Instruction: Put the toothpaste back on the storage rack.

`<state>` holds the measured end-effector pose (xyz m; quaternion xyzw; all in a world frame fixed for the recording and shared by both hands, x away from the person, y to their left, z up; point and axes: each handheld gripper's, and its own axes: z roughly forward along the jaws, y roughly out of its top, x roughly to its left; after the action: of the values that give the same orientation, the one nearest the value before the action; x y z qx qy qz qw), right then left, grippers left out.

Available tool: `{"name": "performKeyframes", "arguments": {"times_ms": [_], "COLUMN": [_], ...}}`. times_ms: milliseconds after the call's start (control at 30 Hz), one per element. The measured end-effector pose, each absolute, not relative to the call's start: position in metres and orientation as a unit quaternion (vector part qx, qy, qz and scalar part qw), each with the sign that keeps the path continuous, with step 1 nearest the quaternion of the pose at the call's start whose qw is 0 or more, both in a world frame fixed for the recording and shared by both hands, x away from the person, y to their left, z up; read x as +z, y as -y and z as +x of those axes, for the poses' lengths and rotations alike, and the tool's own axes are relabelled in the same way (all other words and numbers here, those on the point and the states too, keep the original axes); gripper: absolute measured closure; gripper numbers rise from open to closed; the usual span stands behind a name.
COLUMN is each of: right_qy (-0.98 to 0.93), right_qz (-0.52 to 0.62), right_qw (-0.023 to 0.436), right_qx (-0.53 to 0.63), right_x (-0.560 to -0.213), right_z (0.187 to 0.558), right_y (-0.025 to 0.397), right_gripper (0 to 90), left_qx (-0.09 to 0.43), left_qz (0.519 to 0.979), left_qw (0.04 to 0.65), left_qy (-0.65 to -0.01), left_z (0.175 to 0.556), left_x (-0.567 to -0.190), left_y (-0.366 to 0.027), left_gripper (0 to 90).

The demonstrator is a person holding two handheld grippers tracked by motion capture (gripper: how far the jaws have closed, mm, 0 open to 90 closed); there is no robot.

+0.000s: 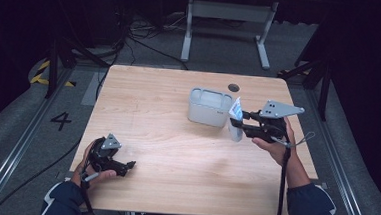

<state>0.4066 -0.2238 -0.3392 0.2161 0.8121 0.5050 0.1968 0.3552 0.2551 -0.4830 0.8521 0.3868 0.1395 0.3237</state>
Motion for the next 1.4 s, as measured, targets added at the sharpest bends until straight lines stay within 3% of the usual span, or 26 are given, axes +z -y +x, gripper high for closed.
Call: {"name": "performKeyframes", "arguments": {"times_ms": [1400], "right_qy": [-0.799], "right_qz": [0.210], "right_qw": [0.219], "right_qx": [0.520], "right_x": [-0.300], "right_z": [0.443], "right_y": [0.180], "right_gripper": [63.5], "left_qx": [0.139], "left_qz": [0.852], "left_qw": [0.324], "left_qy": [-0.387], "left_z": [0.355], "left_x": [-0.483], "left_y": [-0.255], "left_gripper": [1.1]}}
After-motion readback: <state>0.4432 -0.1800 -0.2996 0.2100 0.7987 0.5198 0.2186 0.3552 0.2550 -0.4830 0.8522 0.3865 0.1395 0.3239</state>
